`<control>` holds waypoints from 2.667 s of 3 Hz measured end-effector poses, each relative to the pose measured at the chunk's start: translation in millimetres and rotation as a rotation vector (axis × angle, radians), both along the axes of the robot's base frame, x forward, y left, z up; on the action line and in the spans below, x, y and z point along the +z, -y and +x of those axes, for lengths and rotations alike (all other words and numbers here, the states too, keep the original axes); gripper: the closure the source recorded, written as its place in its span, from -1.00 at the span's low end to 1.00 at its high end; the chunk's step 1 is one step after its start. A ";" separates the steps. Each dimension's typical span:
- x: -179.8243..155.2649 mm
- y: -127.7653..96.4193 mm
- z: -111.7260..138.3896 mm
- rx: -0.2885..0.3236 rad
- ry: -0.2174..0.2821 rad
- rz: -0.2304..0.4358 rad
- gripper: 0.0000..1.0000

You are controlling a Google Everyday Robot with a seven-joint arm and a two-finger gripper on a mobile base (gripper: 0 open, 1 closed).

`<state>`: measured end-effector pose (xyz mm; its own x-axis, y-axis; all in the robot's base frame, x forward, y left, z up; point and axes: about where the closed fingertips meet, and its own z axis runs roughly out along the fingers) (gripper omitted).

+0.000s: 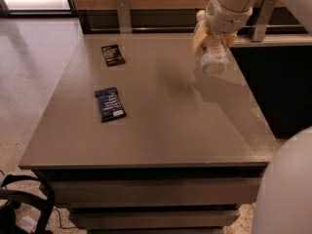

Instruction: Place blue plastic bottle upright

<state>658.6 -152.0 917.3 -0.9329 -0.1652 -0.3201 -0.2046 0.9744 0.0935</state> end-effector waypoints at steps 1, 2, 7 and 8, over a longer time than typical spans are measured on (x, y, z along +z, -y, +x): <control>23.9 17.4 1.1 0.092 0.143 0.079 1.00; 48.2 26.6 6.0 0.242 0.313 0.159 1.00; 32.3 15.0 2.1 0.745 0.670 0.078 1.00; 27.1 16.8 7.8 0.727 0.711 0.140 1.00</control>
Offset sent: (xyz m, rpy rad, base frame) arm 0.0020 -0.0397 0.0750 0.2000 -0.4800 0.4157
